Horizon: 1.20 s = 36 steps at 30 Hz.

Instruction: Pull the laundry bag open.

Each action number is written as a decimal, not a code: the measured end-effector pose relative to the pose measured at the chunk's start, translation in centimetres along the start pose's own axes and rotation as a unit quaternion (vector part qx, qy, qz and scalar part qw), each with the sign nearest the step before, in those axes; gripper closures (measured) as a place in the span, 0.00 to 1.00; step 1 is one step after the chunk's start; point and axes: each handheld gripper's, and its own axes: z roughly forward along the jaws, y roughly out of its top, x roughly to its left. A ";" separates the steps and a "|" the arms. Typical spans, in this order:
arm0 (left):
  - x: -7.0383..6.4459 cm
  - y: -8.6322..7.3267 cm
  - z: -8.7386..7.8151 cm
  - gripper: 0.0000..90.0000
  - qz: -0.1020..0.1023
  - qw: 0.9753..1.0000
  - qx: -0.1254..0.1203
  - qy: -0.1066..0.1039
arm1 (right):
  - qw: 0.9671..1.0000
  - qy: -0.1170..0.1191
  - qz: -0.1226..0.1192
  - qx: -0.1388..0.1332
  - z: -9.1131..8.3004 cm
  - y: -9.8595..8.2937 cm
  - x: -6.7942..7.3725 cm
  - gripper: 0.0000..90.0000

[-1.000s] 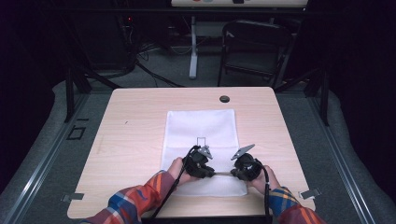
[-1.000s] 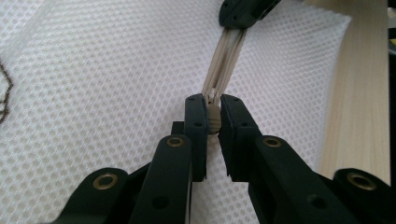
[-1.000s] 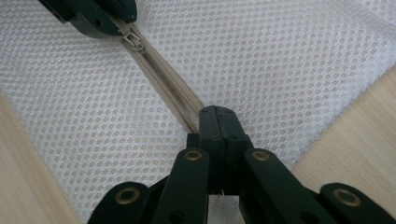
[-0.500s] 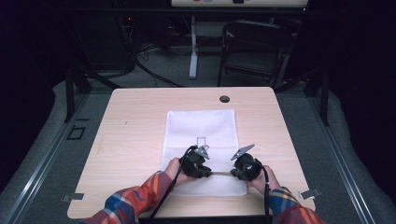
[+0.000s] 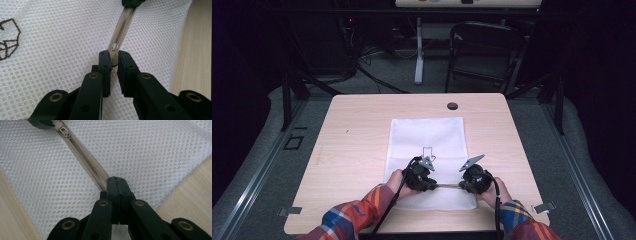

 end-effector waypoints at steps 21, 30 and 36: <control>0.9 -2.2 -2.1 0.90 -0.023 1.000 0.004 0.018 | 1.000 0.003 -0.001 -0.002 0.0 -0.1 -0.1 1.00; 0.7 -2.7 -2.4 0.90 -0.027 1.000 0.006 0.012 | 1.000 -0.003 -0.011 -0.005 0.0 -0.1 0.0 1.00; 0.6 -3.2 -2.7 0.90 -0.033 0.999 0.009 0.014 | 1.000 -0.003 -0.013 -0.004 0.0 -0.1 0.0 1.00</control>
